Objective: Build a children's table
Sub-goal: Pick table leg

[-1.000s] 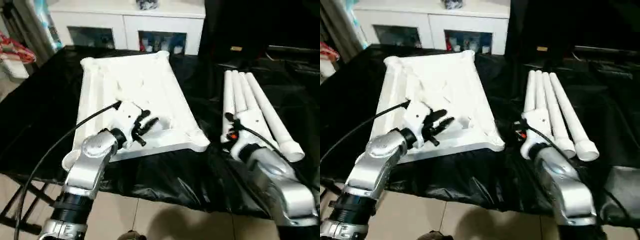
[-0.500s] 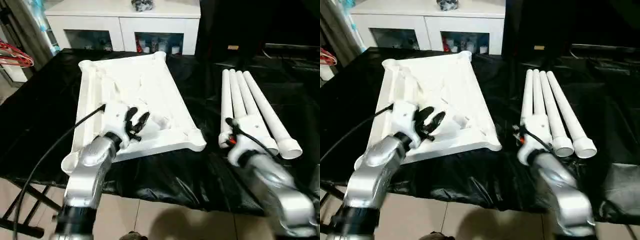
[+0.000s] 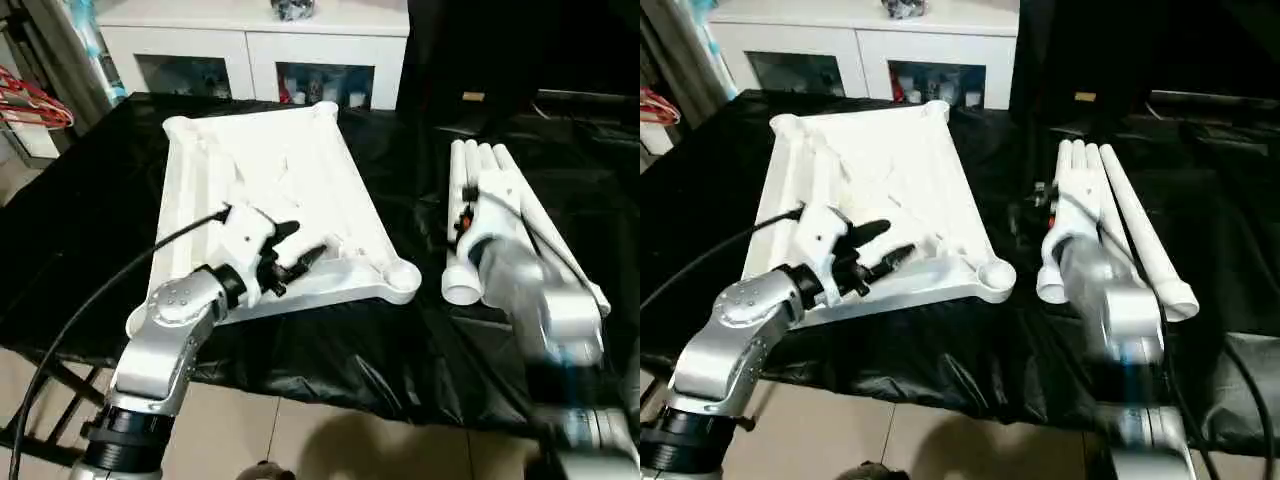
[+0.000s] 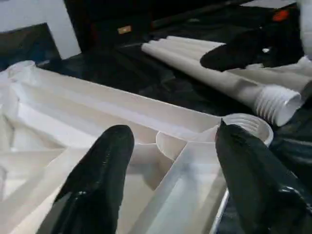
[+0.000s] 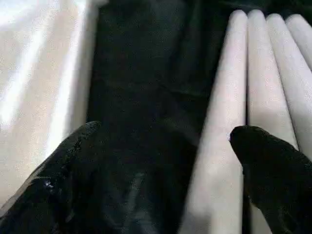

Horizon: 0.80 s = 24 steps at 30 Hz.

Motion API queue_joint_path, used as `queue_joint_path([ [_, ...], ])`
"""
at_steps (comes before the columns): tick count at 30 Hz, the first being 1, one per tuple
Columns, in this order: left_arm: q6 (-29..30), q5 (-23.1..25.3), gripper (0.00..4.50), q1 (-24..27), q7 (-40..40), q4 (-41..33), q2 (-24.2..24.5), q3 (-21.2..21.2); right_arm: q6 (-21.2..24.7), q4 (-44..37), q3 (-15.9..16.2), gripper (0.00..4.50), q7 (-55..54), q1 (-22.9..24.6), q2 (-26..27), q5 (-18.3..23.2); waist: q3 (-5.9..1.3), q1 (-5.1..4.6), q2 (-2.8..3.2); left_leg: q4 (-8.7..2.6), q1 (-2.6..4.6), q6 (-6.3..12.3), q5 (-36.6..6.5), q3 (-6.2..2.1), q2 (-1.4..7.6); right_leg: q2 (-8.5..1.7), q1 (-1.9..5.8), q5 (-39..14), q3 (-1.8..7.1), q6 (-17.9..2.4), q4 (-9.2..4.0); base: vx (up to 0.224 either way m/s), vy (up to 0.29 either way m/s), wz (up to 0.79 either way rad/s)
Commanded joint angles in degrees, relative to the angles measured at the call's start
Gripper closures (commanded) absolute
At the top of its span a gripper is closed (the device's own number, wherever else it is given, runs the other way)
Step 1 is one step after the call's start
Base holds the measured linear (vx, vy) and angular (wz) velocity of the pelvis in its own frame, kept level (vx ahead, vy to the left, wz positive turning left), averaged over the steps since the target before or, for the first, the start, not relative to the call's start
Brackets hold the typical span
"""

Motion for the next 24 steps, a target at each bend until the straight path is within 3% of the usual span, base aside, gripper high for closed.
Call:
queue_joint_path([
  [1,0.14,0.43,1.18,-0.46,-0.49,-0.27,0.73,-0.68,0.54,3.43,-0.05,0.0,0.08,-2.01,-0.56,-0.45,-3.94,-0.21,-0.77,-4.26,1.67,-1.22,-6.71,-3.47,6.86,-7.15,2.34,-4.18,4.53,-12.18,-3.29,0.0,0.0,0.0],
  [5,0.49,0.59,1.18,0.62,-1.64,-1.33,1.69,-1.85,2.14,11.7,-1.03,0.0,0.98,-6.51,-1.12,-0.04,-4.0,-0.13,-1.26,-4.04,1.59,0.15,-4.54,-3.23,6.88,-7.08,2.36,-2.75,4.47,-12.85,-3.07,0.0,0.0,0.0],
  [10,0.85,0.44,1.18,0.78,-2.0,-1.42,2.06,-2.26,3.4,16.39,-2.67,0.0,1.21,-8.78,-1.03,0.78,-3.96,-0.08,-1.4,-3.92,1.61,0.58,-4.32,-3.11,6.91,-7.02,2.3,-3.15,4.44,-13.17,-3.02,0.0,0.0,0.0],
  [24,3.18,-1.63,1.18,1.59,-6.13,-3.23,4.24,-4.37,4.16,27.49,-1.61,0.0,2.97,-13.01,-2.39,-0.94,-3.84,-0.21,-1.71,-4.05,1.83,-1.41,-7.04,-3.06,6.95,-7.04,2.14,-5.78,4.45,-13.3,-3.14,0.0,0.0,0.0],
])
